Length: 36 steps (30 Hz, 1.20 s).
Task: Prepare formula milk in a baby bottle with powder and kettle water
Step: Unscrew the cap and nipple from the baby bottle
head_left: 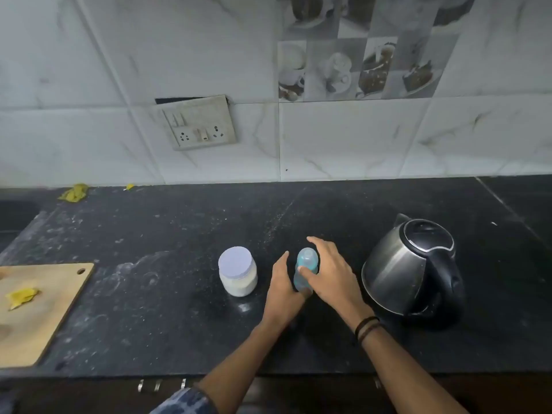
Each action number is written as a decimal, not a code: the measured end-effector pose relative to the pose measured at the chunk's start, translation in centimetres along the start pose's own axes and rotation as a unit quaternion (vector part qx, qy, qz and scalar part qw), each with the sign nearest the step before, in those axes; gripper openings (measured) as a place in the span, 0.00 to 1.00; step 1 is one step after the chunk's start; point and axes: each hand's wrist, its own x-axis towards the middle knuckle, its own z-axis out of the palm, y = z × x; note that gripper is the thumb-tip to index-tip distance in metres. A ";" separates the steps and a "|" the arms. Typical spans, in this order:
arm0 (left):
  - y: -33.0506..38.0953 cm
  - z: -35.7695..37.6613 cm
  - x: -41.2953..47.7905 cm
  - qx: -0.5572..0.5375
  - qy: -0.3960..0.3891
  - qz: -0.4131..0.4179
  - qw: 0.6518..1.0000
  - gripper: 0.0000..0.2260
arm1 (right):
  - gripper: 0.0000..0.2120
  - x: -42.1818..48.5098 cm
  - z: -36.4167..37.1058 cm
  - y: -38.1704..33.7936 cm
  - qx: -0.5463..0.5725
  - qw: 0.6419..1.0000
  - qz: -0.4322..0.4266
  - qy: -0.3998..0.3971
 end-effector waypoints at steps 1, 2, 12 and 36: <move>0.1 0.2 0.3 -0.008 0.003 -0.004 1.000 0.46 | 0.32 0.2 0.0 0.2 -0.005 1.000 -0.007 0.001; 0.3 0.3 0.4 -0.012 0.003 -0.014 1.000 0.47 | 0.31 0.4 0.0 0.2 -0.010 1.000 -0.007 -0.001; -0.1 1.5 1.8 -0.028 0.014 -0.011 0.999 0.25 | 0.22 0.8 1.1 1.2 0.000 1.000 0.010 -0.018; -2.7 1.6 2.8 0.045 0.007 0.037 0.998 0.25 | 0.27 1.4 2.6 1.1 -0.046 0.998 0.036 0.020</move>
